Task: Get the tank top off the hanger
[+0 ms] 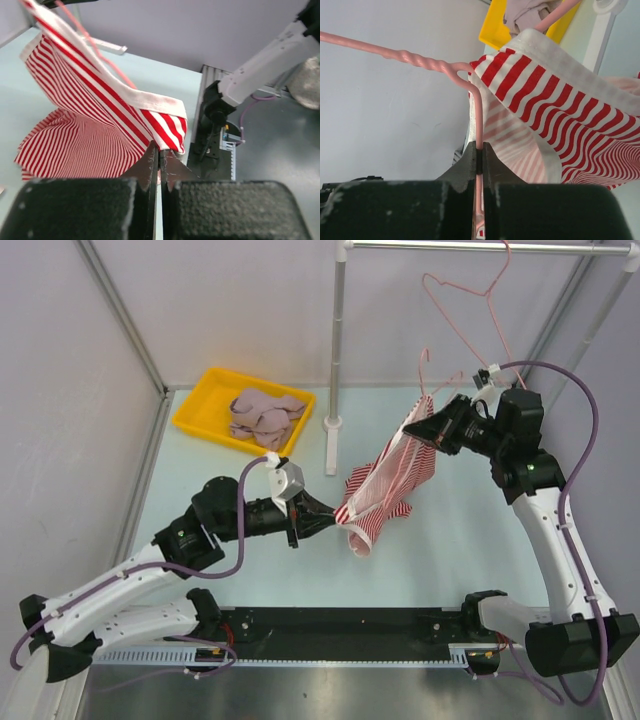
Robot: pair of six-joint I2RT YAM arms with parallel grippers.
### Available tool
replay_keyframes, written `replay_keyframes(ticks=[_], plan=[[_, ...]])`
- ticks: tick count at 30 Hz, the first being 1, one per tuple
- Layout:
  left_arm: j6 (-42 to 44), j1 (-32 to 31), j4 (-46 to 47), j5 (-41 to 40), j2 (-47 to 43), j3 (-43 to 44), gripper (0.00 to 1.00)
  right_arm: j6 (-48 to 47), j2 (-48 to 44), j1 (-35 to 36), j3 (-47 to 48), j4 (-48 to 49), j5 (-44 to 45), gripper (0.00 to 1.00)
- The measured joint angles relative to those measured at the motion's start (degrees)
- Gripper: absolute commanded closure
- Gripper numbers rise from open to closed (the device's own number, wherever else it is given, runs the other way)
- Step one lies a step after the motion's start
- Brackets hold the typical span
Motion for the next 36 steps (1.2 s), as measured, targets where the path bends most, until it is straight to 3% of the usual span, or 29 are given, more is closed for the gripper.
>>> replay_keyframes(ticks=[7, 11, 16, 20, 24, 30, 32, 33, 35, 36], plan=[[-2.0, 4.2, -1.3, -6.3, 6.8, 1.7, 1.0, 5.7, -1.6, -2.8, -0.5, 0.4, -9.6, 1.0], [-4.3, 10.0, -1.0, -7.9, 15.6, 5.1, 1.0, 12.4, -7.5, -2.8, -8.0, 5.2, -17.3, 1.0], [-5.2, 13.9, -1.9, -8.8, 30.8, 19.6, 1.0, 22.8, -14.0, -0.8, -21.2, 12.8, -23.8, 1.0], [-5.0, 15.6, -3.0, -9.0, 41.4, 31.1, 1.0, 26.6, -18.2, 2.3, -25.3, 12.0, -25.1, 1.0], [-4.7, 16.3, -5.5, -9.0, 51.2, 41.2, 1.0, 22.3, -24.7, 3.8, -22.1, 2.4, -24.9, 1.0], [-4.4, 16.4, -7.9, -8.9, 62.7, 46.8, 1.0, 2.9, -26.1, 3.9, -1.9, -26.3, -12.0, 1.0], [-3.8, 16.2, -9.8, -9.1, 66.9, 49.1, 0.91, -2.5, -27.0, 3.9, 2.6, -34.0, -4.6, 1.0], [-3.3, 16.0, -10.2, -9.3, 68.6, 50.0, 0.73, -4.1, -27.6, 3.9, 3.1, -36.4, -2.3, 1.0], [-2.1, 15.4, -11.6, -10.7, 71.8, 51.4, 0.62, -6.6, -29.0, 3.9, 2.9, -41.1, 1.3, 1.0], [-1.5, 15.0, -12.3, -11.8, 72.7, 51.5, 0.4, -7.5, -29.6, 3.9, 2.4, -43.5, 2.9, 1.0]])
